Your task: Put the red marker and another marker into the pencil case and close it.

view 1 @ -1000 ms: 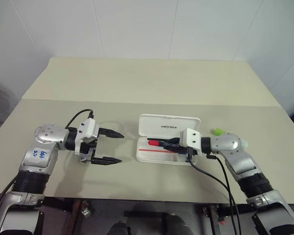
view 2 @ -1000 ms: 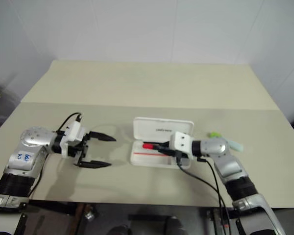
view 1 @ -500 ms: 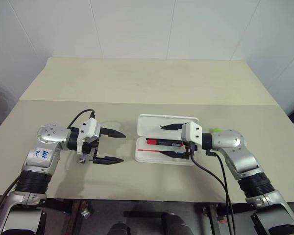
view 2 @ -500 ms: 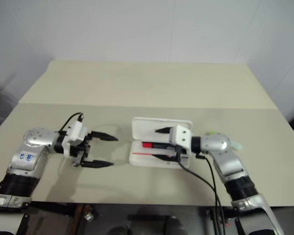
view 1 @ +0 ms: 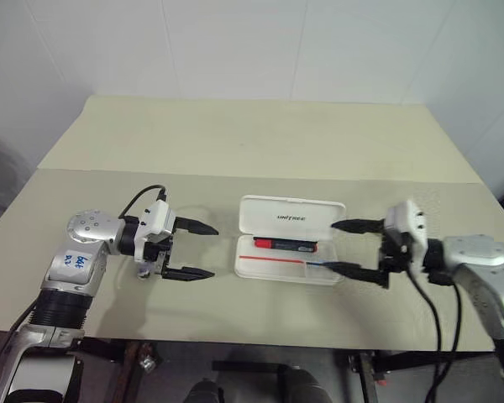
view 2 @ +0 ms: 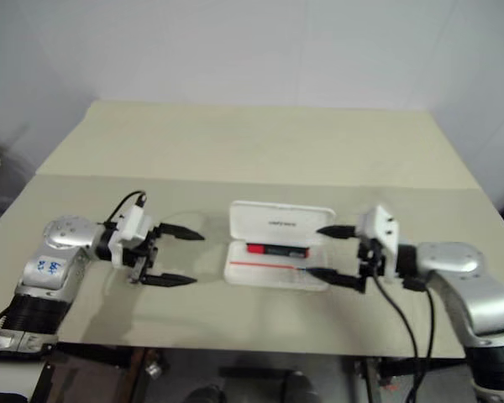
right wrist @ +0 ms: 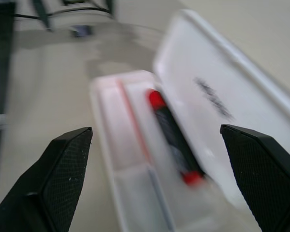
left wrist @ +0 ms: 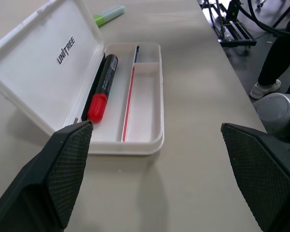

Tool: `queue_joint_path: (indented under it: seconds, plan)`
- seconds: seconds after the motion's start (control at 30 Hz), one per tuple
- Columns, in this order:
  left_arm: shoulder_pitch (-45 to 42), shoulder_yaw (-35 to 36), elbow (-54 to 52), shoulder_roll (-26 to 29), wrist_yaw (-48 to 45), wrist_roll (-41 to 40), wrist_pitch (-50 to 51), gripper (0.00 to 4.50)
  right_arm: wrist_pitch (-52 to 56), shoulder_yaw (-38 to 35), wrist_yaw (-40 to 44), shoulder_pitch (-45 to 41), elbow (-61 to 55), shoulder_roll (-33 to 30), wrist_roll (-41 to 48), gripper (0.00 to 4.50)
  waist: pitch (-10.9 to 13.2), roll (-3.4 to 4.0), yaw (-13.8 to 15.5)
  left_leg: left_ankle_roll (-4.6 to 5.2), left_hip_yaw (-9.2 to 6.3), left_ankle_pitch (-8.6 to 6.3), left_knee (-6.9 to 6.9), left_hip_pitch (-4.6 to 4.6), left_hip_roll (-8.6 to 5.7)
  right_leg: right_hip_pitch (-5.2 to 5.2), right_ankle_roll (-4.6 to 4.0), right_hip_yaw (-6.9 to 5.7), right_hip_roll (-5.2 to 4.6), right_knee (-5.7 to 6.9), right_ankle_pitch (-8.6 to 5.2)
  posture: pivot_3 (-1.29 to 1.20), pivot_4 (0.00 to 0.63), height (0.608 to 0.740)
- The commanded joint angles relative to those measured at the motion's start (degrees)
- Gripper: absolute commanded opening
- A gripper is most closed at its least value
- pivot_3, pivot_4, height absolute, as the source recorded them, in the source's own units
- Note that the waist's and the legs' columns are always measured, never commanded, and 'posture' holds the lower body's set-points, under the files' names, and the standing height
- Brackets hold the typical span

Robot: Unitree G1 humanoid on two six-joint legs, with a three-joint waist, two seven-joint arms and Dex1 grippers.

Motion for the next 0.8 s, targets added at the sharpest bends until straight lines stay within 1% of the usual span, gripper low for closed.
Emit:
queue_joint_path:
  seconds: [0.03,0.1,0.2,0.27,0.43,0.6,0.7,0.8]
  plan:
    - [-1.26,0.01,-1.01,-0.46,-0.18,-1.37,0.64,4.5,-5.98,-3.77,1.28,0.01,10.75,-2.87,-3.79,4.49,0.0,0.0,-0.01,0.0,0.0,0.0,0.0,0.0,0.0,0.0,0.0,0.0,0.01,0.01,0.0,0.0,0.15,0.74]
    - [-1.74,-0.17,-1.05,-0.99,-0.21,-1.35,0.8,4.5,-9.88,-2.81,2.23,-2.1,18.3,-3.88,-6.43,4.49,0.0,0.0,-0.09,0.01,0.05,0.01,0.0,0.04,0.0,0.01,0.0,0.03,0.01,0.02,0.0,0.0,0.15,0.74]
    - [-2.6,-0.51,-1.39,-1.77,-0.09,-1.34,1.17,4.5,-15.49,0.07,4.27,-7.58,29.91,-4.13,-10.68,4.49,0.01,0.02,-0.41,0.01,0.24,0.01,0.01,0.15,0.0,-0.01,0.0,0.2,0.02,0.1,0.0,0.0,0.15,0.74]
    - [-3.14,-0.65,-1.77,-2.1,-0.02,-1.39,1.48,4.5,-18.55,2.33,5.15,-12.97,38.05,-3.37,-13.64,4.49,0.01,0.01,-0.68,0.02,0.36,0.01,-0.01,0.29,0.01,0.02,0.0,0.32,0.05,0.18,0.0,0.0,0.15,0.74]
    - [-2.91,-0.52,-3.22,-1.73,0.24,-1.77,2.24,4.5,-24.06,6.36,6.58,-23.91,54.08,-1.24,-18.92,4.49,0.01,0.01,-1.53,0.02,0.49,0.01,-0.08,0.45,0.02,0.09,0.0,0.46,0.06,0.2,0.0,0.0,0.15,0.74]
    - [-1.8,0.18,-5.26,-0.7,0.84,-2.3,3.35,4.5,-27.69,8.71,7.38,-30.88,65.45,0.37,-22.98,4.49,0.01,0.02,-1.81,0.02,0.52,0.01,-0.14,0.44,0.04,0.06,0.01,0.5,0.05,0.19,0.0,0.0,0.15,0.74]
    - [-0.59,0.7,-7.04,0.1,1.52,-2.7,4.21,4.5,-27.85,10.48,7.44,-34.32,71.7,1.51,-25.87,4.49,0.01,0.02,-1.92,0.01,0.52,0.01,-0.16,0.44,0.04,0.06,0.01,0.5,0.05,0.21,0.0,0.0,0.15,0.74]
    - [0.12,0.89,-8.28,0.57,2.01,-3.04,4.82,4.5,-25.26,9.6,6.05,-37.4,76.29,2.7,-26.41,4.49,0.02,0.02,-1.94,0.01,0.53,0.01,-0.16,0.45,0.03,0.06,0.01,0.5,0.04,0.2,0.0,0.0,0.15,0.74]
